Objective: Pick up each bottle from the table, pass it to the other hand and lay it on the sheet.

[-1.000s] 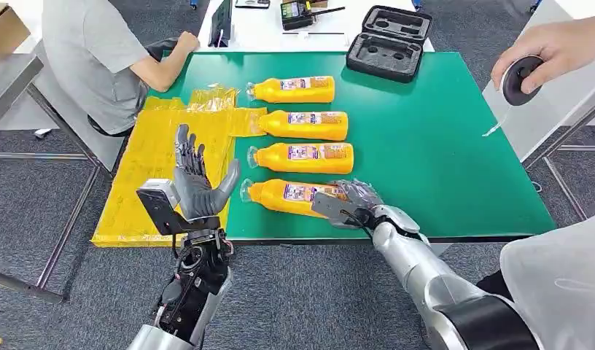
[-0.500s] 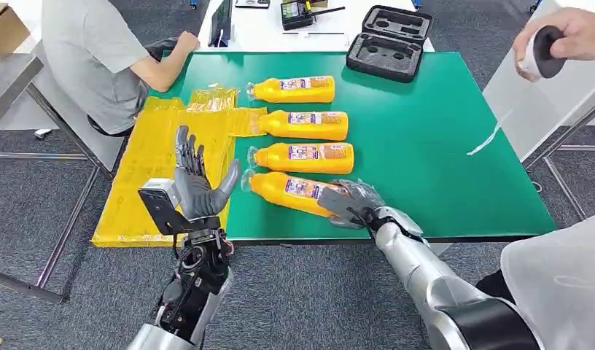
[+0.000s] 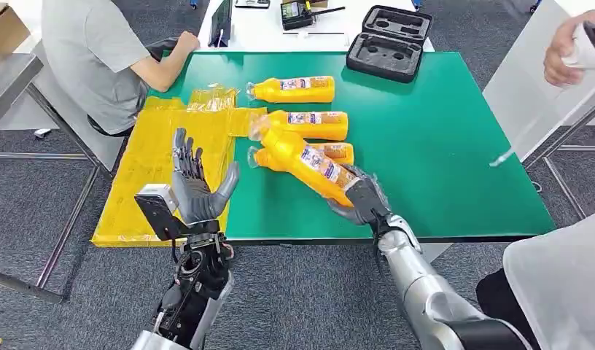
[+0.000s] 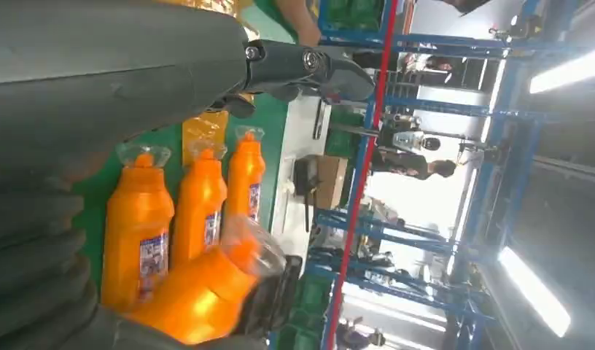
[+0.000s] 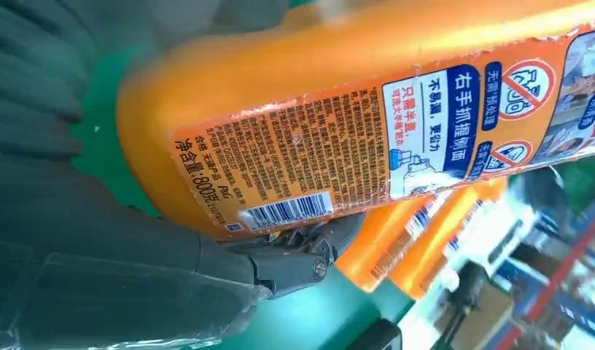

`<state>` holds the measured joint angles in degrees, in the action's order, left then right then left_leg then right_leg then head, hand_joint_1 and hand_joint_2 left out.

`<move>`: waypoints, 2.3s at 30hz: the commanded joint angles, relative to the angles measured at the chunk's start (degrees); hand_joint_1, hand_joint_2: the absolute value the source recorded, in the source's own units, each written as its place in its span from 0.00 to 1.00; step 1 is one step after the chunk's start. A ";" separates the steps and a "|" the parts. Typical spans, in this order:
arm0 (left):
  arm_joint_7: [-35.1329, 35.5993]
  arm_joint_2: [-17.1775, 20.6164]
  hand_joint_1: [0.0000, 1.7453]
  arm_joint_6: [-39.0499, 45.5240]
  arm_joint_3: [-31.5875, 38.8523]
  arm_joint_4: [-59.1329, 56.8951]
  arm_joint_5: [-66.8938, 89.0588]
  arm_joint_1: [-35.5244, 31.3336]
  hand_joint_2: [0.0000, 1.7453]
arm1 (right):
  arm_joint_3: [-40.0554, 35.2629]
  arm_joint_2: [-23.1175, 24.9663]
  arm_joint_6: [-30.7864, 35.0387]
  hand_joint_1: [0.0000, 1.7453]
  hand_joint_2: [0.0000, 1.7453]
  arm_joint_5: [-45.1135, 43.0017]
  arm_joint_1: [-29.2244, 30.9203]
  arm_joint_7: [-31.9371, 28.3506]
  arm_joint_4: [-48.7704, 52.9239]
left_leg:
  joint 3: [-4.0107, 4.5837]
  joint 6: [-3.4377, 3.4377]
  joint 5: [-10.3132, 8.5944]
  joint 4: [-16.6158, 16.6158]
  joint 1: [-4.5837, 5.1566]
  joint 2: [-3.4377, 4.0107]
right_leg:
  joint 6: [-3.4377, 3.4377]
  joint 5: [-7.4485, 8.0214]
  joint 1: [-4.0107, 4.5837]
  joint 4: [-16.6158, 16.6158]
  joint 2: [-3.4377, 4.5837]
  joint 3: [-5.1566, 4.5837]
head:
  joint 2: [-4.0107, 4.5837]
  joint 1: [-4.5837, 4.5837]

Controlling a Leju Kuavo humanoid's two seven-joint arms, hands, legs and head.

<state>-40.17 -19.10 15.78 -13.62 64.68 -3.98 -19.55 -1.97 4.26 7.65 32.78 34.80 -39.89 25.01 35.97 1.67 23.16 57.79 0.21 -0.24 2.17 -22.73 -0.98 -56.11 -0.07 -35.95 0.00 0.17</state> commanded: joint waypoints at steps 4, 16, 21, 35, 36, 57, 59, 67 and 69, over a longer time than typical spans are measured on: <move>0.17 -0.25 0.00 -6.82 -0.01 -4.90 -2.53 -0.85 1.00 | -6.44 -0.14 -9.53 1.00 1.00 -15.73 -5.85 -0.11 13.10 | -0.33 -0.10 0.15 -0.02 -0.06 0.03 | -0.11 -0.14 0.07 0.04 0.01 0.34 | 0.00 0.00; 0.17 -0.90 0.00 -20.61 -1.84 -15.63 -6.95 -2.46 1.00 | -21.01 -2.24 -12.09 1.00 1.00 -21.83 -4.60 -0.11 14.46 | -0.31 -0.09 0.16 0.02 -0.03 0.04 | -0.09 -0.13 0.04 0.01 0.02 0.28 | 0.00 0.00; 0.17 -0.90 0.00 -20.85 -1.99 -15.96 -7.05 -2.70 1.00 | -21.46 -2.26 -11.83 1.00 1.00 -21.79 -4.47 -0.11 14.31 | -0.30 -0.09 0.15 0.01 -0.05 0.03 | -0.09 -0.13 0.06 0.03 0.01 0.29 | 0.00 -0.02; 0.17 -0.90 0.00 -20.85 -1.99 -15.96 -7.05 -2.70 1.00 | -21.46 -2.26 -11.83 1.00 1.00 -21.79 -4.47 -0.11 14.31 | -0.29 -0.10 0.15 0.02 -0.04 0.04 | -0.09 -0.13 0.04 0.00 0.01 0.27 | 0.00 0.00; 0.17 -0.90 0.00 -20.85 -1.99 -15.96 -7.05 -2.70 1.00 | -21.46 -2.26 -11.83 1.00 1.00 -21.79 -4.47 -0.11 14.31 | -0.20 -0.08 0.11 0.00 -0.03 0.04 | -0.07 -0.09 0.03 0.01 0.02 0.18 | 0.00 -0.02; 0.17 -0.88 0.00 -28.48 -1.70 -17.67 -7.86 -4.66 1.00 | -27.57 -3.23 -24.59 1.00 1.00 -26.19 -3.79 -0.11 16.65 | -0.10 -0.05 0.06 -0.01 0.00 0.01 | -0.04 -0.05 0.00 0.01 -0.01 0.08 | 0.00 -0.02; 0.17 -0.88 0.00 -28.48 -1.70 -17.67 -7.86 -4.66 1.00 | -27.57 -3.23 -24.59 1.00 1.00 -26.19 -3.79 -0.11 16.65 | -0.19 -0.07 0.11 0.00 -0.02 0.06 | -0.07 -0.09 0.02 0.01 0.04 0.17 | 0.00 0.00; 0.17 -0.88 0.00 -28.48 -1.70 -17.67 -7.86 -4.66 1.00 | -27.57 -3.23 -24.59 1.00 1.00 -26.19 -3.79 -0.11 16.65 | -0.12 -0.06 0.06 -0.02 -0.01 0.01 | -0.06 -0.06 0.01 0.01 0.00 0.10 | 0.00 -0.02; 0.17 -0.90 0.00 -29.45 -1.66 -17.64 -7.89 -4.83 1.00 | -28.94 -3.53 -25.18 1.00 1.00 -25.84 -3.92 -0.11 17.04 | -0.22 -0.09 0.11 0.00 -0.02 0.02 | -0.09 -0.10 0.03 0.00 0.00 0.20 | 0.00 -0.02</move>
<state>-40.15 -20.26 -12.55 -15.17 50.95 -11.78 -21.80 -27.23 2.01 -16.68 6.58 28.69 -40.09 42.01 35.98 1.66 23.17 57.78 0.21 -0.23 2.17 -22.73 -0.99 -56.11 -0.07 -35.97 0.00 0.15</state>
